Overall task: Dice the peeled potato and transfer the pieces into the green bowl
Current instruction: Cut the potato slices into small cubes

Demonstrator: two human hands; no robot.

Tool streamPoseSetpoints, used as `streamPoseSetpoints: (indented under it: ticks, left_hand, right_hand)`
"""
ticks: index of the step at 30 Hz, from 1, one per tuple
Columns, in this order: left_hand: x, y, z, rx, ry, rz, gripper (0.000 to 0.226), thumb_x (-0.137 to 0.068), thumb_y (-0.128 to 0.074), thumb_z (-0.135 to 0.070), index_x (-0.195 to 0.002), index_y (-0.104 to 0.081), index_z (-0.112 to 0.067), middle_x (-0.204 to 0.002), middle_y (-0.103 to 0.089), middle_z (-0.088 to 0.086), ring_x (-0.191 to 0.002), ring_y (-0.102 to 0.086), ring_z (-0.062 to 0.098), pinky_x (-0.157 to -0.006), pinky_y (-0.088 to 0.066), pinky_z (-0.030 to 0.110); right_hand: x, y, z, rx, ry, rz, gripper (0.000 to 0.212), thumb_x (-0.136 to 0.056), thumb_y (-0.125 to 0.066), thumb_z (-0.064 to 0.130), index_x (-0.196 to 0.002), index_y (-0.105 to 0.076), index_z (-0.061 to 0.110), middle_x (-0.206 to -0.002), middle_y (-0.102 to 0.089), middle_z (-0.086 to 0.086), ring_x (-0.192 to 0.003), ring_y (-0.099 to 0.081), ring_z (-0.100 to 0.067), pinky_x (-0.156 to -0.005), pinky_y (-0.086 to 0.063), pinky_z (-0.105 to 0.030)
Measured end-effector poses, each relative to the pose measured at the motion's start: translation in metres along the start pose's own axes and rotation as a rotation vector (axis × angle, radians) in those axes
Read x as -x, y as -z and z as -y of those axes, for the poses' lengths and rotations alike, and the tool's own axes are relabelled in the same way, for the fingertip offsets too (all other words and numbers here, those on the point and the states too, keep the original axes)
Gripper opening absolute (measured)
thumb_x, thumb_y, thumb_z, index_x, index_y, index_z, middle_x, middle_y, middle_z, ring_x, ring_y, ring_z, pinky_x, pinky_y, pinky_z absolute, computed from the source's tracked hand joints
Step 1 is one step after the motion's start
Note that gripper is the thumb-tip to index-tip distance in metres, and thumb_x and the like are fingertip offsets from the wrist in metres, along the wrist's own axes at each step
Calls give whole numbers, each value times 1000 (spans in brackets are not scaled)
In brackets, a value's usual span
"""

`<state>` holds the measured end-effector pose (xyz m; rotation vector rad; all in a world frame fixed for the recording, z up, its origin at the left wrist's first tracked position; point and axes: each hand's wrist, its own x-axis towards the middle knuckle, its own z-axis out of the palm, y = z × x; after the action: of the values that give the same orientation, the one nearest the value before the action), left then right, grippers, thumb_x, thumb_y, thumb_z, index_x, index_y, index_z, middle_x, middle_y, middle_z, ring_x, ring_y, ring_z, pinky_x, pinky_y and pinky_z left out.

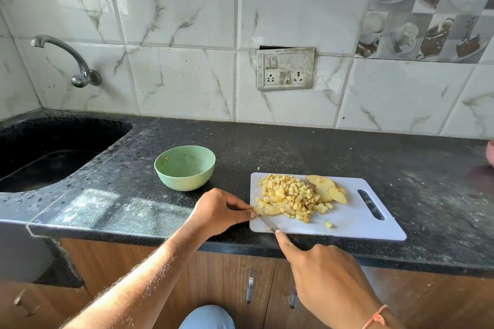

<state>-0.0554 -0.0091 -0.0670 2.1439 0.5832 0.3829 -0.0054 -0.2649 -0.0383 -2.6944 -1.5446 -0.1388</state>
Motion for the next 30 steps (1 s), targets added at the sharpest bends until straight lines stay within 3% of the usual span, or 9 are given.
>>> streamPoseSetpoints:
  ticks: [4,8,12,15,17,19,22,25,30]
  left_hand:
    - [-1,0,1,-9,-4,2,13,-79,-91,-44,-89,-86,-36,-61,-69,-22,-43,-46,-3,-44,-30,12]
    - [-2,-1,5,9,-10,5,13,-79,-91,-46,-89,-86,-39,-61,-69,-22,-44,-45,-2,-47,-31,13]
    - [-4,-3,9,-4,-30,-8,13,-78,-90,-50,-87,-85,-42,-68,-74,-18,-50,-49,-2,-51,-35,16]
    - [-5,-5,11,-26,-38,-14,14,-79,-90,-49,-89,-85,-41,-66,-71,-25,-52,-52,-6,-51,-34,11]
    - [-6,-6,11,-52,-48,-20,14,-79,-89,-52,-89,-84,-43,-67,-70,-29,-53,-53,-7,-52,-34,11]
    - [-8,-6,10,-80,-53,-31,15,-78,-88,-55,-89,-84,-45,-67,-70,-30,-54,-54,-7,-52,-33,11]
    - [-16,-9,8,-114,-46,-35,15,-77,-86,-60,-88,-83,-49,-72,-71,-33,-61,-59,-8,-61,-39,17]
    - [-27,-14,6,-85,-63,-47,14,-76,-88,-58,-86,-82,-51,-84,-74,-34,-77,-65,-8,-74,-50,23]
    - [-38,-24,6,-25,-240,-54,9,-88,-84,-42,-97,-84,-45,-100,-70,-22,-85,-62,2,-73,-49,22]
  right_hand:
    - [-4,-6,-18,51,-9,-30,64,-109,-30,27,-163,0,40,-64,-44,4,-51,-37,-12,-45,-25,-29]
    - [-17,-10,-38,-83,10,-112,56,-110,-33,33,-161,-15,47,-56,-46,7,-45,-39,-13,-46,-39,-25]
    - [-37,-14,-75,-301,-1,-207,52,-107,-49,32,-148,-36,60,-45,-32,3,-47,-38,-17,-45,-25,-26]
    - [-44,-23,-101,-551,-36,-262,50,-105,-56,29,-137,-47,67,-52,-24,7,-47,-25,-12,-49,-21,-26]
    - [-43,-27,-106,-776,-77,-313,48,-106,-56,27,-138,-52,63,-59,-24,8,-54,-22,-11,-51,-22,-28]
    - [-43,-26,-106,-934,-128,-333,46,-106,-55,23,-139,-57,55,-59,-36,9,-56,-23,-15,-50,-24,-27]
    - [-44,-20,-102,-995,-142,-331,44,-106,-54,16,-140,-59,44,-53,-45,21,-51,-26,-7,-51,-32,-23]
    - [-43,-14,-98,-1091,-161,-318,41,-107,-51,9,-138,-57,35,-50,-47,27,-50,-49,6,-55,-40,-7]
    - [-42,-11,-100,-1158,-196,-296,41,-107,-51,10,-136,-60,38,-52,-48,28,-51,-50,8,-51,-39,-5]
